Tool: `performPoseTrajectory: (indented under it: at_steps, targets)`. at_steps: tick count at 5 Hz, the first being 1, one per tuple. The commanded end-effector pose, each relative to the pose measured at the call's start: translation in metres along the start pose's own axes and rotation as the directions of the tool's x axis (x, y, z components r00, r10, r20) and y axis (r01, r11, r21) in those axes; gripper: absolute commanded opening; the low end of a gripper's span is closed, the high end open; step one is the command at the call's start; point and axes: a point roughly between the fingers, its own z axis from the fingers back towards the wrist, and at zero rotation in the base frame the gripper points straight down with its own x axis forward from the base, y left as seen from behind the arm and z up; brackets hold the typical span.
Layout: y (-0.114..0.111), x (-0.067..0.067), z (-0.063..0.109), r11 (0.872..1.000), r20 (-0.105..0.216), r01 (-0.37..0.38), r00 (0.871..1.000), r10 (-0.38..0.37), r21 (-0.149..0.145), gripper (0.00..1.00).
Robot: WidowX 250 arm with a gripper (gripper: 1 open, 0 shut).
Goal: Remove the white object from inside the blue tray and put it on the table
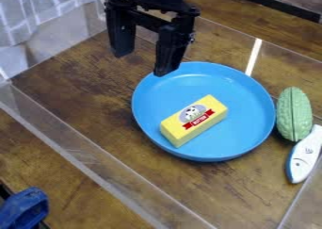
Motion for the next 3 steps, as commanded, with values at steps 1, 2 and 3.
performPoseTrajectory:
  at_steps: [1, 2, 3]
  targets:
    - [-0.002, 0.002, -0.005, 1.0, -0.008, 0.009, 1.0, -0.009, -0.002, 1.0]
    - [-0.009, 0.008, -0.009, 1.0, -0.006, 0.021, 1.0, -0.021, -0.006, 1.0]
    - [-0.022, 0.017, -0.005, 0.999, 0.022, 0.038, 0.999, -0.037, -0.012, 1.0]
